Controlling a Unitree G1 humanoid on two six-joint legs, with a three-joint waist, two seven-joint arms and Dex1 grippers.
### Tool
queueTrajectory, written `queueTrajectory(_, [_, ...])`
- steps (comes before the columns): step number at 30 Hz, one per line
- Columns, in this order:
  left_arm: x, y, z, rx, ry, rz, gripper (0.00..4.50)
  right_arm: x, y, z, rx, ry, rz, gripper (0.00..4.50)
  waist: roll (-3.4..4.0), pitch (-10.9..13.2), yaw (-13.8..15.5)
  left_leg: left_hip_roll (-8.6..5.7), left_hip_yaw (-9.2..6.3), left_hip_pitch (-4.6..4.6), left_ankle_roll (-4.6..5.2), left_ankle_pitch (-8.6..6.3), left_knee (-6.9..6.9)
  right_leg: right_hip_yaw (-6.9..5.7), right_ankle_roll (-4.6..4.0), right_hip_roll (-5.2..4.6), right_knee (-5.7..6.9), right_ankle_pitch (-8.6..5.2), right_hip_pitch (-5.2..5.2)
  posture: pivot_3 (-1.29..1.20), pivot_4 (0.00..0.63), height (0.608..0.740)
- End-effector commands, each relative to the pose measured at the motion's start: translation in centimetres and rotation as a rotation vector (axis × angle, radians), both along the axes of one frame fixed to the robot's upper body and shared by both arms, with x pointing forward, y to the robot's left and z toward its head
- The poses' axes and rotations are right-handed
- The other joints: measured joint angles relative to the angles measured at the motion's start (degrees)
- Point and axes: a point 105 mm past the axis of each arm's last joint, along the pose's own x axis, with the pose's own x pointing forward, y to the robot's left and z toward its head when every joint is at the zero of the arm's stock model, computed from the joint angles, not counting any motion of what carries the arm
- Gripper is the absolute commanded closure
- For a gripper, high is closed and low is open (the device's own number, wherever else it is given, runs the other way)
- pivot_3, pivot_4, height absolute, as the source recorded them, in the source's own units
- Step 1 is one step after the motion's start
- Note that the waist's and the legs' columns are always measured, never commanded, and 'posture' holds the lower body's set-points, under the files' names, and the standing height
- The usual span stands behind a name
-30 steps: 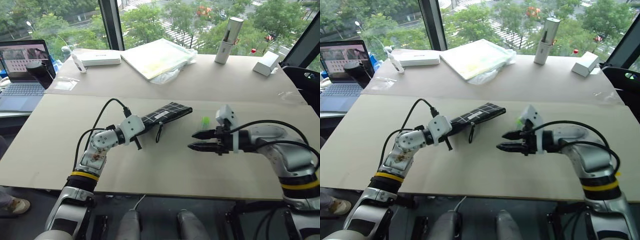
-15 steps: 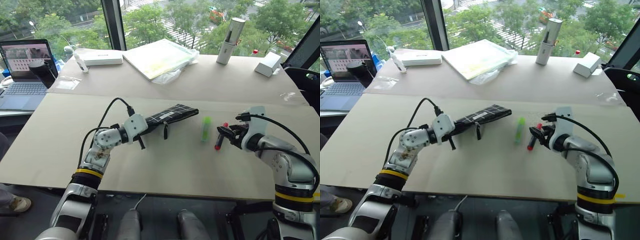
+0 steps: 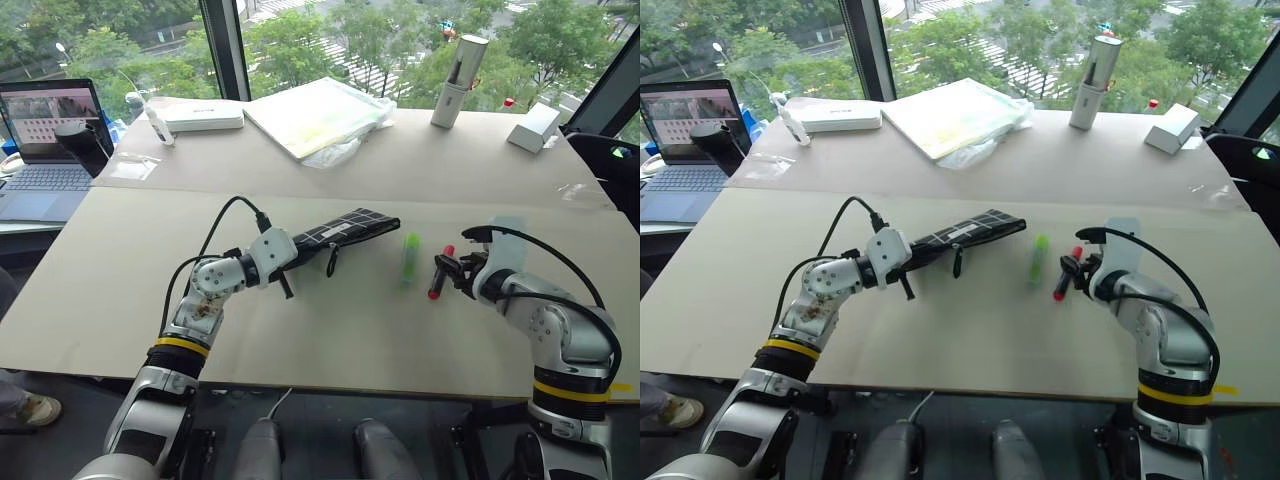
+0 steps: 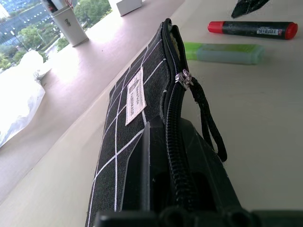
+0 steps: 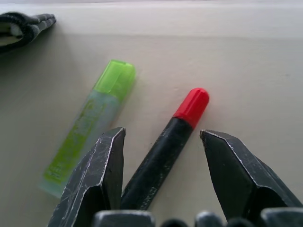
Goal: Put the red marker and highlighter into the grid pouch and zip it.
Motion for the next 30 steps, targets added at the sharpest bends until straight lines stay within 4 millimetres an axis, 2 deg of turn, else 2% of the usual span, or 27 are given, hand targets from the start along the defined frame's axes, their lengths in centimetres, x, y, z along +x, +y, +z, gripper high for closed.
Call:
queueTrajectory(1, [-0.2,0.0,1.5,-0.036,-0.058,0.0,4.5,0.0,0.0,-0.3,-0.012,0.007,-0.011,1.66,0.0,0.0,0.01,0.0,0.0,0.0,0.0,0.0,0.0,0.0,0.0,0.0,0.0,0.0,0.0,0.0,0.15,0.736])
queueTrajectory(13, [-0.2,0.1,3.1,-0.061,-0.099,0.017,4.5,-0.5,-0.6,-2.9,-0.107,0.064,-0.011,1.66,0.0,-0.01,0.13,0.0,-0.03,0.0,0.0,0.0,0.01,-0.02,0.0,0.0,-0.01,0.0,0.05,0.0,0.15,0.736])
queueTrajectory(16, [-0.2,0.1,3.4,-0.061,-0.107,0.019,4.5,-0.5,-0.6,-3.0,-0.131,0.058,-0.005,2.34,-0.01,-0.01,0.2,-0.01,-0.04,0.01,0.0,0.0,0.02,-0.03,0.0,0.0,-0.01,0.0,0.06,0.0,0.15,0.736])
queueTrajectory(19, [-0.2,0.1,3.7,-0.061,-0.114,0.018,4.5,-0.5,-0.6,-2.9,-0.15,0.044,0.002,3.42,-0.01,-0.01,0.16,0.0,-0.03,0.01,0.0,0.0,0.02,-0.03,0.0,0.0,-0.01,0.0,0.05,0.0,0.15,0.736])
queueTrajectory(21, [-0.2,0.1,3.9,-0.062,-0.117,0.016,4.5,-0.4,-0.7,-2.8,-0.157,0.036,0.0,3.98,-0.01,-0.01,0.08,0.0,-0.04,0.01,0.0,0.0,0.02,-0.03,0.0,0.01,-0.01,0.0,0.05,0.0,0.15,0.736])
queueTrajectory(26, [-0.2,0.4,3.8,-0.051,-0.107,0.017,4.5,0.1,-0.9,-2.0,-0.194,-0.004,-0.006,4.0,-0.01,-0.01,0.01,0.0,-0.04,0.02,0.0,0.0,0.02,-0.03,0.0,0.01,0.0,0.0,0.05,0.0,0.15,0.736])
queueTrajectory(29, [-0.3,0.8,3.1,-0.032,-0.086,0.018,4.5,1.2,-0.7,0.5,-0.234,-0.128,0.025,4.0,-0.01,-0.01,-0.01,0.0,-0.04,0.02,0.0,0.0,0.02,-0.02,0.0,0.0,-0.01,0.0,0.05,0.0,0.15,0.736])
queueTrajectory(30, [-0.3,0.8,3.0,-0.031,-0.079,0.017,4.5,1.6,-0.3,2.0,-0.242,-0.202,0.063,4.0,-0.01,-0.01,-0.02,-0.01,-0.03,0.01,0.0,0.0,0.02,-0.02,0.0,0.0,0.0,0.0,0.03,0.0,0.15,0.736])
